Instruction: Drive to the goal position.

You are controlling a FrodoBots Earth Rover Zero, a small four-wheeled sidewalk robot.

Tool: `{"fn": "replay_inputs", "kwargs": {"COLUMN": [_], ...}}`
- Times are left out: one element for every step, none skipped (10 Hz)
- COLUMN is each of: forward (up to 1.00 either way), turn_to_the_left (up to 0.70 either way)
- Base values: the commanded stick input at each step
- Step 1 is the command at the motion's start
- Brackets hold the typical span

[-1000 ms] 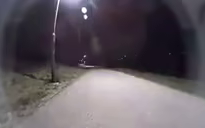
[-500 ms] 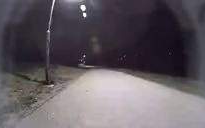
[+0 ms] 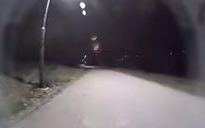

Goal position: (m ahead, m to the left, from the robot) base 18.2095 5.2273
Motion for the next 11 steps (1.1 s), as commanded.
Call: {"fn": "replay_inputs", "kwargs": {"forward": [0.67,0.67,0.67,0.67,0.65,0.63,0.63,0.63,0.63,0.63,0.63], "turn_to_the_left": [0.01,0.0,0.01,0.01,0.01,0.01,0.01,0.01,0.01,0.01,0.01]}}
